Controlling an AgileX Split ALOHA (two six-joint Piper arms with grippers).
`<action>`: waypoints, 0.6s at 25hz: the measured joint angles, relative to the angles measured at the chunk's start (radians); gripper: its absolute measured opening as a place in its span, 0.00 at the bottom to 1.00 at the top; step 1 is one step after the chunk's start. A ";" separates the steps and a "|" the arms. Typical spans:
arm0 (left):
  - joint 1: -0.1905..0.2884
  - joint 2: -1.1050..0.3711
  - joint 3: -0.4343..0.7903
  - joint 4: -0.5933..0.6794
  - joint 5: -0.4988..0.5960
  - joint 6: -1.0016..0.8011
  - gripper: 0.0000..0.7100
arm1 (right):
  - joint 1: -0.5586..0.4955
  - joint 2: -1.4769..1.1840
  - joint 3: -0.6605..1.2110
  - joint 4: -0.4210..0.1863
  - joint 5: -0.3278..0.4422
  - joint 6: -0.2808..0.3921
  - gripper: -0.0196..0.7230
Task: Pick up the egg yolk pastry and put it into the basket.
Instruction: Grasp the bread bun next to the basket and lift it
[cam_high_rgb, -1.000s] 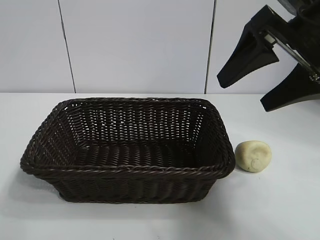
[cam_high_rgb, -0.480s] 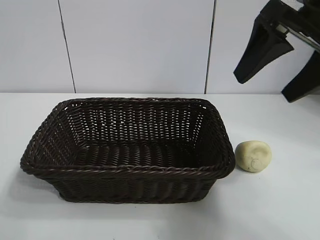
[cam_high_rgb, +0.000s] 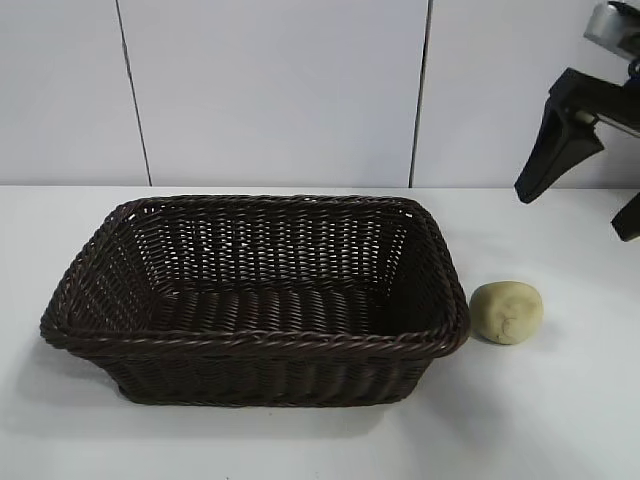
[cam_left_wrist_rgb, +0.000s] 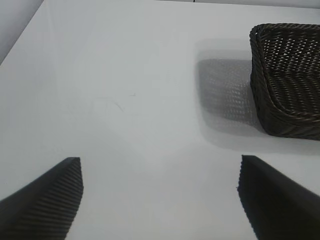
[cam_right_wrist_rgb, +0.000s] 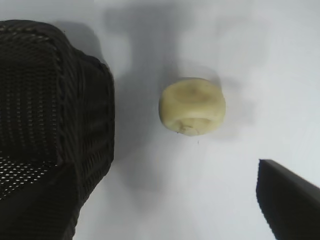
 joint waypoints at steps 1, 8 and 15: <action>0.000 0.000 0.000 0.000 0.000 0.000 0.87 | 0.000 0.014 -0.001 0.004 -0.014 -0.001 0.96; 0.000 0.000 0.000 0.000 0.000 0.000 0.87 | 0.000 0.117 -0.001 0.048 -0.087 -0.002 0.96; 0.000 0.000 0.000 0.000 0.000 0.000 0.87 | 0.000 0.268 -0.001 0.159 -0.120 -0.057 0.96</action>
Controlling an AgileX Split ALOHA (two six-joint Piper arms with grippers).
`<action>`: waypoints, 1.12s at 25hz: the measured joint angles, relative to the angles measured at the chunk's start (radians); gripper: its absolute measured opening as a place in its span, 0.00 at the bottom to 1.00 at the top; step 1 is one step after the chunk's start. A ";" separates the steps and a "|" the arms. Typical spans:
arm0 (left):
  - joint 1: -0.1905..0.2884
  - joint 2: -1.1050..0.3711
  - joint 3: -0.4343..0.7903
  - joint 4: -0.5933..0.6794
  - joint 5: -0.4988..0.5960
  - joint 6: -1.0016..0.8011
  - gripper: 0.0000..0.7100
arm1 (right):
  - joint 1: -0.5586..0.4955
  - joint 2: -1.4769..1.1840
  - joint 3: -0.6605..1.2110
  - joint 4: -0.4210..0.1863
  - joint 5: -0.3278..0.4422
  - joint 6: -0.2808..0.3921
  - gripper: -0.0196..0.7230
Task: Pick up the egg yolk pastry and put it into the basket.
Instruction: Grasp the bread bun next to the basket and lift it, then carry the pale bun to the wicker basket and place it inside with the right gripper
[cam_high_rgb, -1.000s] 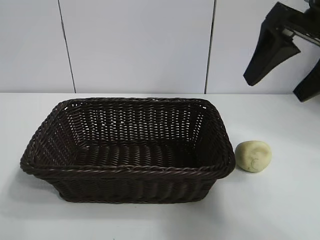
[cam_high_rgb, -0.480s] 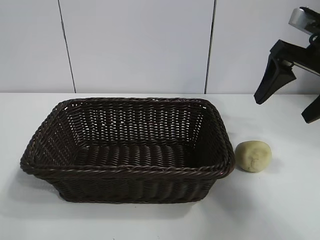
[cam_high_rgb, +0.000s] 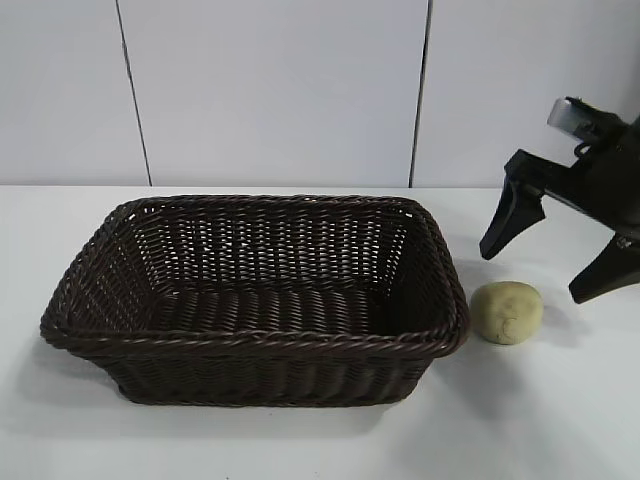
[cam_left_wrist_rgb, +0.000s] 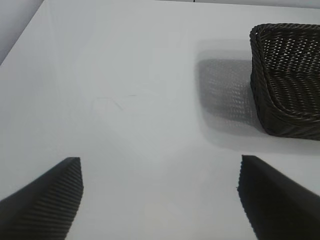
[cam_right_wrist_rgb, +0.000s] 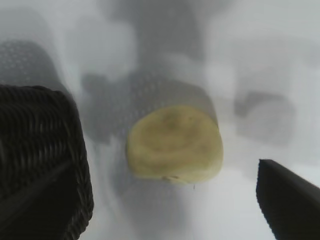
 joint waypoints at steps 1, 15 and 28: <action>0.000 0.000 0.000 0.000 0.000 0.000 0.87 | 0.000 0.017 0.000 0.011 -0.007 -0.005 0.96; 0.000 0.000 0.000 0.000 0.000 0.000 0.87 | 0.000 0.042 -0.003 0.027 -0.041 0.009 0.12; 0.000 0.000 0.000 0.000 0.000 0.000 0.87 | 0.000 -0.244 -0.003 0.021 0.084 0.024 0.06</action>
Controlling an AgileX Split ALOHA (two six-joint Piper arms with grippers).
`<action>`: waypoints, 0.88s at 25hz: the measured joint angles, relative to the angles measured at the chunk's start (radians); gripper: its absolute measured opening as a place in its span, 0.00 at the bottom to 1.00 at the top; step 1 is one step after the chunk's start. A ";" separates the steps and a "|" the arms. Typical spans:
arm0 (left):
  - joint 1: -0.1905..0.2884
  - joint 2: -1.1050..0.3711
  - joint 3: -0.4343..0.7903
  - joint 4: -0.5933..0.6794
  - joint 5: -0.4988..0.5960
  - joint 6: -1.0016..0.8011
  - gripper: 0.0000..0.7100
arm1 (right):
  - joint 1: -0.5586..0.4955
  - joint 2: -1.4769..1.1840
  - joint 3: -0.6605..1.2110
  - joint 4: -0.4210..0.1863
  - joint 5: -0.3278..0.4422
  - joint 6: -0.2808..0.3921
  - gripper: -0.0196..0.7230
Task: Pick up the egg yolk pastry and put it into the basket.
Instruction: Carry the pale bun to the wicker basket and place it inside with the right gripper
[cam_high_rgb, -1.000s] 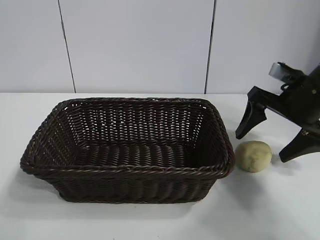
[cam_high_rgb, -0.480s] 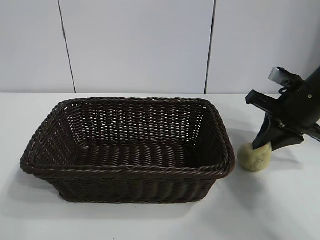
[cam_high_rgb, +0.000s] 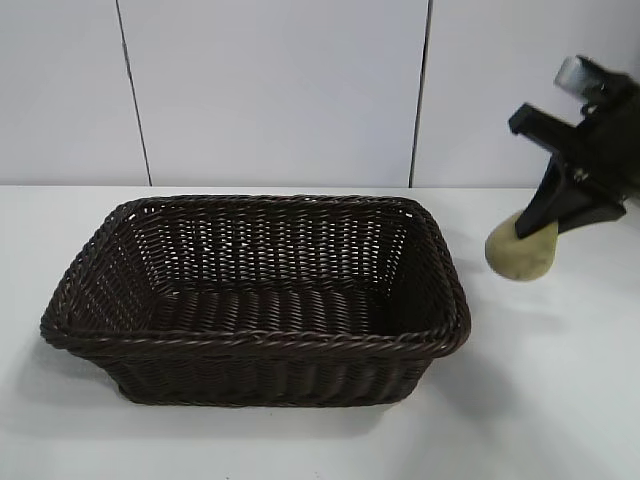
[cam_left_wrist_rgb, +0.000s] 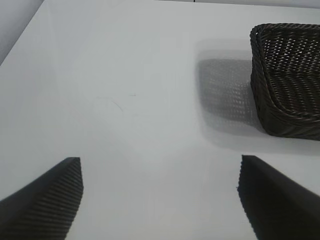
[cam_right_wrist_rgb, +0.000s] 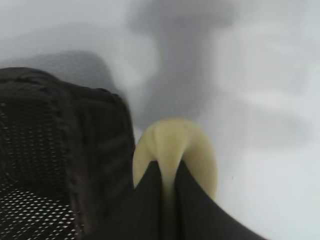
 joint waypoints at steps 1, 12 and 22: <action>0.000 0.000 0.000 0.000 0.000 0.000 0.87 | 0.000 -0.039 0.000 0.000 0.010 0.012 0.06; 0.000 0.000 0.000 0.001 0.000 0.000 0.87 | 0.075 -0.177 0.003 0.022 0.029 0.050 0.06; 0.000 0.000 0.000 0.001 0.000 0.000 0.87 | 0.440 -0.042 0.003 0.145 -0.199 0.042 0.06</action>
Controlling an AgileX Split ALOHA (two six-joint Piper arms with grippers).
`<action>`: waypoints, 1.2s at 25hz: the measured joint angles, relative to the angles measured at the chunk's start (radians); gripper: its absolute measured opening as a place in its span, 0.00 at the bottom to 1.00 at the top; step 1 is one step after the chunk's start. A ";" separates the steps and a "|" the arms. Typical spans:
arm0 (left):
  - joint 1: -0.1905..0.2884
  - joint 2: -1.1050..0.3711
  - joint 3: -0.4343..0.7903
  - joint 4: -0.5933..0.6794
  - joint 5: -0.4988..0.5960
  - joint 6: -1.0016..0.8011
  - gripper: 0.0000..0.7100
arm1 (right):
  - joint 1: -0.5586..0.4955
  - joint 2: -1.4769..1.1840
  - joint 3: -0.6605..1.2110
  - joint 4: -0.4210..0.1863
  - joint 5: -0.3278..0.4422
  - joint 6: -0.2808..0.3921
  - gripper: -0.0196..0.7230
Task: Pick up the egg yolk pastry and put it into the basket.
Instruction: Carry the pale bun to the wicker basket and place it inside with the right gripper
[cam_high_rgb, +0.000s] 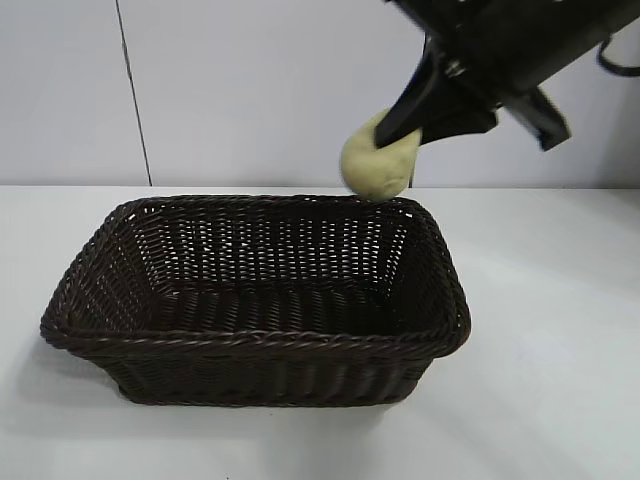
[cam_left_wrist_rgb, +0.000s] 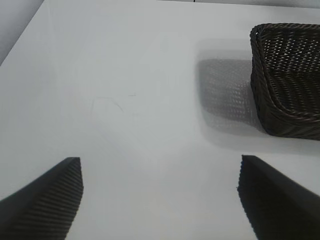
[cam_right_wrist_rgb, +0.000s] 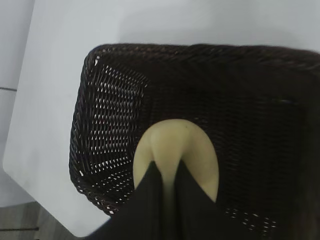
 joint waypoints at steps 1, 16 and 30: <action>0.000 0.000 0.000 0.000 0.000 0.000 0.87 | 0.024 0.016 0.000 0.004 -0.023 -0.002 0.06; 0.000 0.000 0.000 0.000 0.000 0.000 0.87 | 0.061 0.257 -0.001 0.081 -0.219 -0.010 0.06; 0.000 0.000 0.000 0.000 0.000 0.000 0.87 | 0.061 0.258 -0.006 0.094 -0.198 -0.037 0.68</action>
